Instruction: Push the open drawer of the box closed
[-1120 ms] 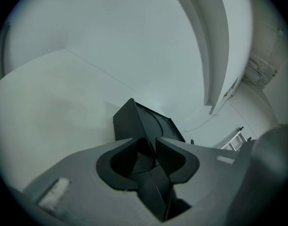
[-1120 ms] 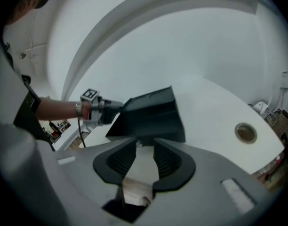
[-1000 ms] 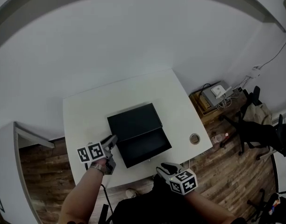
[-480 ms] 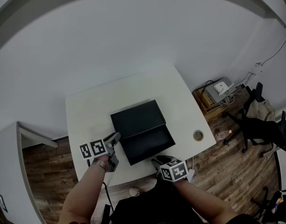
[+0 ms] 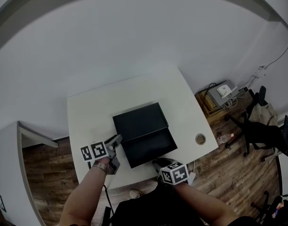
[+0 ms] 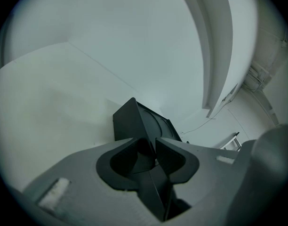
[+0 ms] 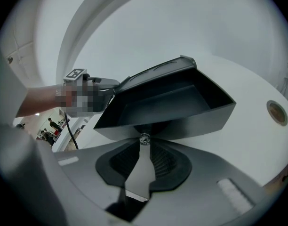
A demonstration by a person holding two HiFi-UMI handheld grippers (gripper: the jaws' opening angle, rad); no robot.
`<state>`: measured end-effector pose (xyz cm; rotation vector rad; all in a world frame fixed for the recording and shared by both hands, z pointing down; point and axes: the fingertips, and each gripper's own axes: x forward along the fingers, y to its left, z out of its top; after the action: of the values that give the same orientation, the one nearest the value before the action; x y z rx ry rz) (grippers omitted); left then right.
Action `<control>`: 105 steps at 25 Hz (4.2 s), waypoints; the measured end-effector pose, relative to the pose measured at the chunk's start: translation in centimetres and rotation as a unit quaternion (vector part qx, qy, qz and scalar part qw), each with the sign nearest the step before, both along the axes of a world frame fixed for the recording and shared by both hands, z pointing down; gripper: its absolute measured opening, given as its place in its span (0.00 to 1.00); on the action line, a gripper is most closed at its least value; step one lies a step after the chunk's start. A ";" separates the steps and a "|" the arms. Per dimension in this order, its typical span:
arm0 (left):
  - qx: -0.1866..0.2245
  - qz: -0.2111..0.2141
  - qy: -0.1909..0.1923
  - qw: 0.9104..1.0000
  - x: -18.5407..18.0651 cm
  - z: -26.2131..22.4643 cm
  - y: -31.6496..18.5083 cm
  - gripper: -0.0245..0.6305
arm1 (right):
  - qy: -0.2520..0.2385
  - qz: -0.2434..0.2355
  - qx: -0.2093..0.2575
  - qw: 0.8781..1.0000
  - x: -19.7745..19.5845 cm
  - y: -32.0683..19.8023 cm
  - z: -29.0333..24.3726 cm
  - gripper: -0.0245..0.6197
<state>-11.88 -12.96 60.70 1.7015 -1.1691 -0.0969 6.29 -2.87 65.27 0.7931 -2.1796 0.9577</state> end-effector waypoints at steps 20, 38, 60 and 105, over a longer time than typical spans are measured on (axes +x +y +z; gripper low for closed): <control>-0.003 -0.003 0.007 1.000 0.1 0.0 0.1 0.23 | -0.001 -0.024 0.007 1.000 -1.7 -1.5 -0.7 0.14; -0.005 -0.006 0.008 1.000 0.3 0.0 0.3 0.23 | -0.004 -0.022 0.010 1.000 -3.9 -6.3 -0.7 0.14; -0.003 0.000 0.011 1.000 0.5 -0.1 0.5 0.23 | -0.008 -0.018 0.008 1.000 -5.4 -10.1 -0.6 0.14; 0.153 0.024 0.178 0.972 2.7 -12.3 24.5 0.04 | -0.368 0.049 -0.041 0.928 -2.5 10.3 -19.0 0.04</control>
<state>-9.20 11.51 48.44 1.8823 -0.8740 -0.5547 3.80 7.41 46.30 0.5498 -2.7093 1.5787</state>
